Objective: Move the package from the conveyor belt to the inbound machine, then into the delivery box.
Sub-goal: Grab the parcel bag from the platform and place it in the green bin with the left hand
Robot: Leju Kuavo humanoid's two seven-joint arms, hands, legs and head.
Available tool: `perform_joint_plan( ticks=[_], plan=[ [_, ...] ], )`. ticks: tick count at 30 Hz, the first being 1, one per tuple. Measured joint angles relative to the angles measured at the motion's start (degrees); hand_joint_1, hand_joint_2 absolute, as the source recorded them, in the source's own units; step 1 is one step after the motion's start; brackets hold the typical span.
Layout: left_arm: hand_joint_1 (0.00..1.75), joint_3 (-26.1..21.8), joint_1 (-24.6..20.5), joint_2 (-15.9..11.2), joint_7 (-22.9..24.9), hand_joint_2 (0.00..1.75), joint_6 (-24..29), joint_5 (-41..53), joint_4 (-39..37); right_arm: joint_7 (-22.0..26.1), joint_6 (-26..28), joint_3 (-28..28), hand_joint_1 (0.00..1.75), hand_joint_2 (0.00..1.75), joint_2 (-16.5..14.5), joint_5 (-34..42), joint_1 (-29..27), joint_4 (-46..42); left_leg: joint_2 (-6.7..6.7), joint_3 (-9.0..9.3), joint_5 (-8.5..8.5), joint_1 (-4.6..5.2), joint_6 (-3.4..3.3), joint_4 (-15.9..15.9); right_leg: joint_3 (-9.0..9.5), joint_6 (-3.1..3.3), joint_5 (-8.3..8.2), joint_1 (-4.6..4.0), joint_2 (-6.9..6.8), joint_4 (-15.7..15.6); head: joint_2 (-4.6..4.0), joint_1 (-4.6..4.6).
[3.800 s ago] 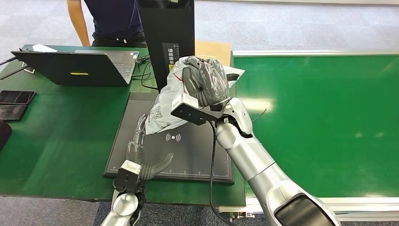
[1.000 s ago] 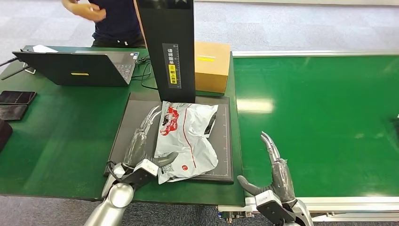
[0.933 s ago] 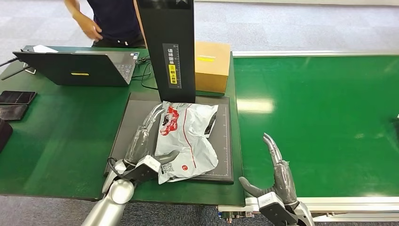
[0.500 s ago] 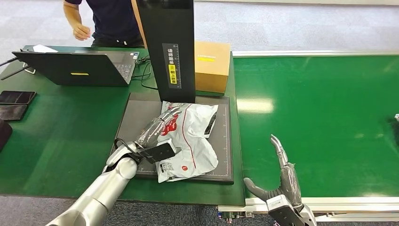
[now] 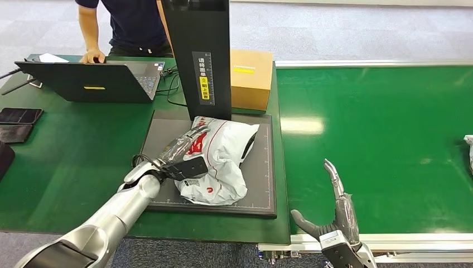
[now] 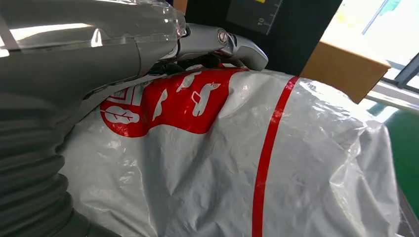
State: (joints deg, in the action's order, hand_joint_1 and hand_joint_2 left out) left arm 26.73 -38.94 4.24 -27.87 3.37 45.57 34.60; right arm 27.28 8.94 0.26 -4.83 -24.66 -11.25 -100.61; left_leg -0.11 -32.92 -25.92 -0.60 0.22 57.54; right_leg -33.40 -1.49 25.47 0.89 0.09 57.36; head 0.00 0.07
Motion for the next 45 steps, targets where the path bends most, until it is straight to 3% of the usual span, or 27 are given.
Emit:
perform_joint_plan(
  ticks=[2,6,35,45],
  plan=[
    [0.0,0.02,-0.15,0.0,-0.29,1.75,0.2,-0.24,-0.94,0.0,-0.16,0.0,0.0,1.75,0.0,0.02,0.03,0.01,0.0,0.0,0.0,0.0,0.0,0.0,0.02,0.0,0.0,0.0,0.0,0.0,0.0,0.0],
    [1.75,0.02,-0.14,-0.07,-1.12,1.75,0.42,-0.61,-2.11,0.0,-0.66,0.01,0.0,1.75,0.0,0.02,0.4,0.22,0.0,0.01,0.0,0.0,0.0,-0.01,0.05,0.0,0.0,0.0,0.0,0.0,0.0,0.0],
    [1.75,-0.44,0.03,-1.29,-6.65,1.75,1.76,-4.91,-2.62,0.19,0.07,-0.02,0.0,1.75,0.0,0.46,1.34,2.01,-0.01,0.11,0.0,0.0,0.0,-0.01,0.13,0.0,0.0,0.0,-0.01,0.01,0.0,0.0],
    [1.75,-5.4,2.41,-3.87,-6.88,1.75,6.93,-9.6,5.25,-0.02,1.17,-0.77,0.0,1.75,-0.23,-0.77,-0.57,0.69,0.0,0.01,0.0,-0.01,0.0,-0.01,0.02,0.01,0.01,-0.01,0.0,0.01,0.0,0.01]
  ],
)
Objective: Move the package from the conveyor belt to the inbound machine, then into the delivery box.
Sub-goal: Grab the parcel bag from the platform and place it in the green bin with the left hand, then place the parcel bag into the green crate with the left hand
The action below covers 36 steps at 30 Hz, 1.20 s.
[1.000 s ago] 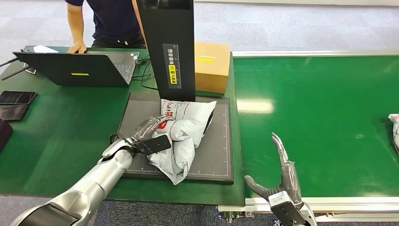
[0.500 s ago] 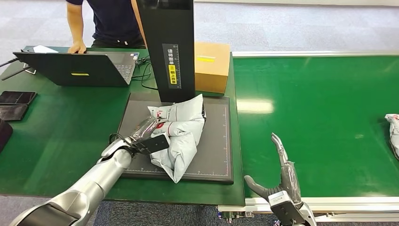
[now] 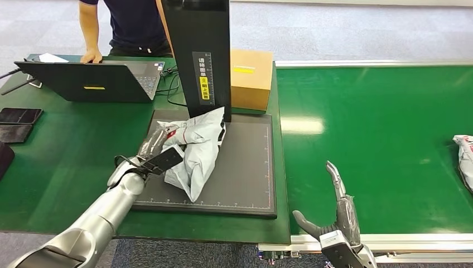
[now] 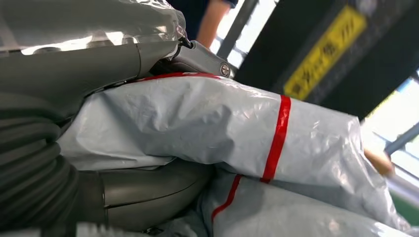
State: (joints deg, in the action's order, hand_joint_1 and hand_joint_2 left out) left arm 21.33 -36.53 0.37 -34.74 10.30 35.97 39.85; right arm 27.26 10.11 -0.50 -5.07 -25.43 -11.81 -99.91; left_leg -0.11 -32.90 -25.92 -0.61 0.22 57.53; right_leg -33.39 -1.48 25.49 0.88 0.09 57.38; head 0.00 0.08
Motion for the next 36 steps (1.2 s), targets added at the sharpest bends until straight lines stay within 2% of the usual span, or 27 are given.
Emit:
perform_joint_plan(
  ticks=[9,19,26,36],
  plan=[
    [1.75,-9.08,4.71,-2.55,2.54,1.75,7.59,0.68,14.01,0.17,0.32,-1.25,0.0,1.75,-0.51,-0.55,-1.69,-1.09,0.03,-0.11,0.0,-0.01,0.0,0.0,-0.1,0.0,0.01,0.01,0.01,0.0,0.0,-0.01],
    [1.75,-20.15,10.16,-3.33,5.78,1.75,10.57,4.31,26.78,-0.44,-0.14,-1.33,0.0,1.75,-2.06,-2.44,-1.49,-1.69,0.03,-0.12,0.0,-0.01,0.0,-0.01,-0.11,0.0,0.01,-0.01,0.01,0.0,0.0,-0.01],
    [1.75,-26.01,11.62,-4.03,7.45,1.75,11.93,5.58,29.56,-0.78,-0.13,-1.32,0.0,1.75,-2.63,-2.75,-1.29,-1.94,0.03,-0.12,0.0,-0.02,0.0,-0.01,-0.11,0.0,0.01,-0.01,0.0,0.0,0.0,0.0],
    [1.75,-34.76,11.56,-5.1,15.04,1.75,23.68,16.11,27.31,-1.35,-0.19,-1.32,0.0,1.75,-3.98,-3.81,-1.51,-3.13,0.05,-0.13,0.0,-0.02,0.0,-0.02,-0.15,0.01,0.02,-0.02,0.02,0.0,0.0,-0.02]
  ],
)
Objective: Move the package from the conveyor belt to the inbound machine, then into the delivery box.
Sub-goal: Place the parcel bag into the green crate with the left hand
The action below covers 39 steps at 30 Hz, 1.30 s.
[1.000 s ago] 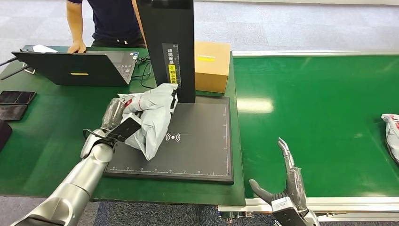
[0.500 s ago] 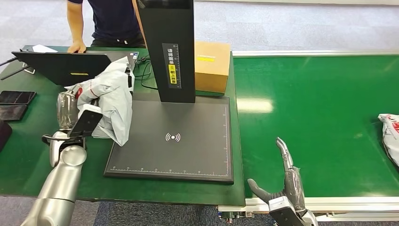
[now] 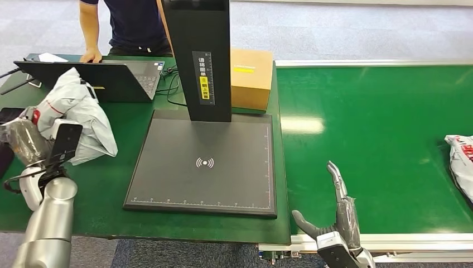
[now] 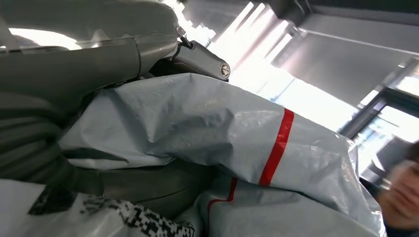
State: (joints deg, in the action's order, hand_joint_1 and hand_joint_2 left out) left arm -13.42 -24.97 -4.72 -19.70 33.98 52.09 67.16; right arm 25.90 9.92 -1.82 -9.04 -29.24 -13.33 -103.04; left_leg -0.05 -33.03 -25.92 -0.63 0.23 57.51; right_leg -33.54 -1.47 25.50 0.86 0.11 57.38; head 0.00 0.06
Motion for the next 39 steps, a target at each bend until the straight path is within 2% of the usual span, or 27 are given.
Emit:
perform_joint_plan(
  ticks=[5,10,11,12,14,15,16,18,23,30,36,39],
  plan=[
    [1.75,-3.51,-1.02,-0.9,6.68,1.75,4.45,11.16,-4.68,-0.73,0.02,0.02,0.0,1.75,-0.38,-0.71,-0.03,-0.61,0.0,0.0,0.0,-0.01,0.0,0.0,0.0,0.0,0.0,0.0,0.0,0.0,0.0,0.01],
    [1.75,-5.31,-2.39,-2.06,13.88,1.75,4.6,21.93,-10.29,-1.07,-0.05,0.03,0.0,1.75,-0.67,-1.07,-0.03,-1.05,0.0,-0.01,0.0,-0.01,0.0,0.0,0.0,0.0,0.0,0.01,0.0,0.0,0.0,0.01],
    [1.61,-5.55,-2.56,-2.27,15.06,1.75,4.36,23.32,-11.3,-1.12,-0.1,0.03,0.0,1.75,-0.7,-1.09,-0.02,-1.07,0.0,-0.01,0.0,-0.01,0.0,0.0,0.0,0.0,0.0,0.01,0.01,0.0,0.0,0.01],
    [1.3,-5.79,-2.64,-2.43,16.03,1.75,4.07,24.33,-12.13,-1.15,-0.17,0.02,0.0,1.75,-0.71,-1.09,-0.02,-1.08,0.0,-0.01,0.0,-0.01,0.0,0.0,0.0,0.0,0.0,0.01,0.02,0.0,0.0,0.01],
    [0.42,-6.11,-2.64,-2.66,17.8,1.75,3.19,25.91,-13.3,-1.18,-0.33,0.02,0.0,1.75,-0.72,-1.1,0.01,-1.09,0.0,-0.03,0.0,-0.01,0.0,0.0,-0.01,0.0,0.0,0.01,0.02,0.0,0.0,0.01],
    [0.12,-6.23,-2.62,-2.75,18.58,1.75,2.61,26.52,-13.73,-1.18,-0.4,0.02,0.0,1.75,-0.72,-1.11,0.03,-1.09,0.0,-0.03,0.0,-0.01,0.0,0.0,-0.01,0.0,0.0,0.0,0.02,0.0,0.0,0.01],
    [0.0,-6.35,-2.61,-2.82,19.11,1.75,2.03,26.87,-14.08,-1.18,-0.45,0.02,0.0,1.75,-0.73,-1.12,0.05,-1.09,-0.01,-0.04,0.0,-0.01,0.0,0.0,-0.01,0.0,0.0,0.0,0.01,0.0,0.0,0.01],
    [0.0,-6.7,-2.59,-2.9,18.84,1.75,0.49,25.77,-14.61,-1.18,-0.58,0.01,0.0,1.75,-0.73,-1.15,0.06,-1.09,-0.01,-0.04,0.0,-0.01,0.0,0.0,-0.02,0.0,0.0,0.0,0.01,0.0,0.0,0.0],
    [0.0,-8.07,-2.53,-2.72,11.21,1.75,-6.2,12.62,-15.08,-1.07,-0.65,0.01,0.0,1.75,-0.75,-1.22,0.04,-1.09,0.0,-0.04,0.0,-0.01,0.0,0.0,-0.04,0.0,0.0,0.01,0.01,0.0,0.0,0.01],
    [0.0,-8.44,-2.86,-2.42,5.58,1.75,-12.78,1.67,-15.11,-0.63,-0.05,-0.27,0.0,1.75,-0.85,-1.31,-0.01,-1.08,0.0,-0.01,0.0,-0.01,0.0,0.0,-0.03,0.0,0.0,0.01,0.02,0.0,0.0,0.01],
    [0.0,-7.28,-2.8,-1.89,1.75,1.75,-16.38,-6.39,-14.12,0.06,-0.04,-0.87,0.0,1.75,-0.86,-1.21,-0.05,-0.96,0.0,-0.02,0.0,-0.01,0.01,0.0,-0.02,0.0,0.0,0.01,0.02,0.0,0.0,0.01],
    [0.0,-5.66,-1.29,-1.01,-0.79,1.75,-17.75,-10.67,-10.41,0.42,-0.01,-1.09,0.0,1.75,-0.87,-0.96,-0.04,-0.74,0.0,-0.02,0.0,0.0,0.0,0.01,-0.03,0.0,0.0,0.02,0.03,-0.01,0.0,0.0]
  ],
)
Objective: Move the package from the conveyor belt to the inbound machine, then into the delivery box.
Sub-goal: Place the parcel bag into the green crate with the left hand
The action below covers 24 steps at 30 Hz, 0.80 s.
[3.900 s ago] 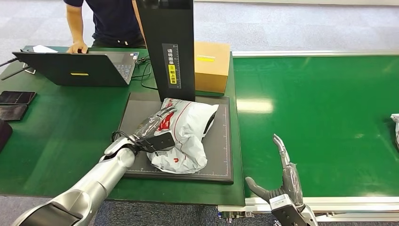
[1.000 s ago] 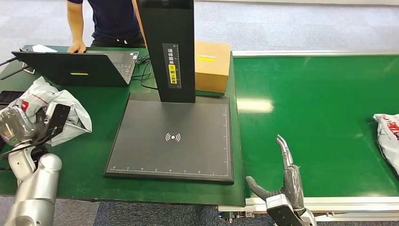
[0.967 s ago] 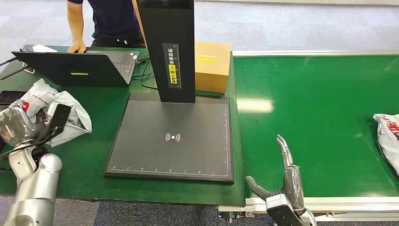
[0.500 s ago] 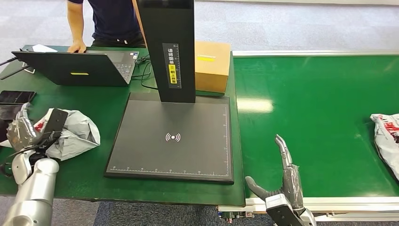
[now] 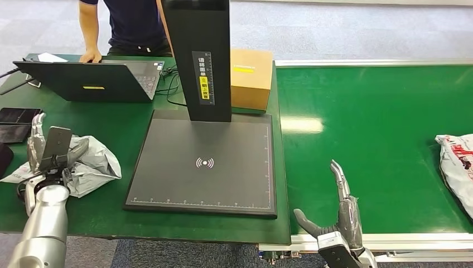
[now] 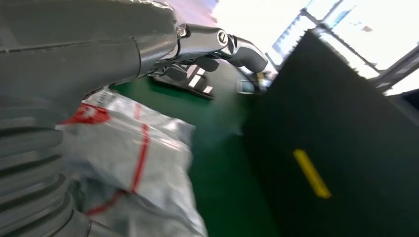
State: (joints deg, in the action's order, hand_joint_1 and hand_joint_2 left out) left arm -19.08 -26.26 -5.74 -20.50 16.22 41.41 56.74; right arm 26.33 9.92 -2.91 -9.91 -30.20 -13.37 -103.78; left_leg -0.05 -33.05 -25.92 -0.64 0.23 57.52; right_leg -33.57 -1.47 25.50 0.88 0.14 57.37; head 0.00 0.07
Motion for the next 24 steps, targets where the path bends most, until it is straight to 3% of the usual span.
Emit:
perform_joint_plan(
  ticks=[13,24],
  plan=[
    [0.0,14.1,9.72,4.39,-11.04,1.75,0.47,-10.55,22.51,0.28,-0.72,-0.37,0.0,1.75,-0.01,0.27,-0.19,0.17,-0.01,0.01,-0.01,0.01,0.0,0.0,0.01,0.0,0.0,0.01,0.0,-0.01,0.0,0.01],
    [0.0,23.22,16.54,8.15,-13.84,1.75,-1.47,-9.09,29.19,-0.28,-0.87,0.13,0.0,1.75,-0.01,0.06,-0.19,0.74,-0.02,0.0,-0.02,0.01,0.0,0.0,0.02,-0.01,0.0,0.02,-0.01,-0.02,0.0,0.01]
  ],
)
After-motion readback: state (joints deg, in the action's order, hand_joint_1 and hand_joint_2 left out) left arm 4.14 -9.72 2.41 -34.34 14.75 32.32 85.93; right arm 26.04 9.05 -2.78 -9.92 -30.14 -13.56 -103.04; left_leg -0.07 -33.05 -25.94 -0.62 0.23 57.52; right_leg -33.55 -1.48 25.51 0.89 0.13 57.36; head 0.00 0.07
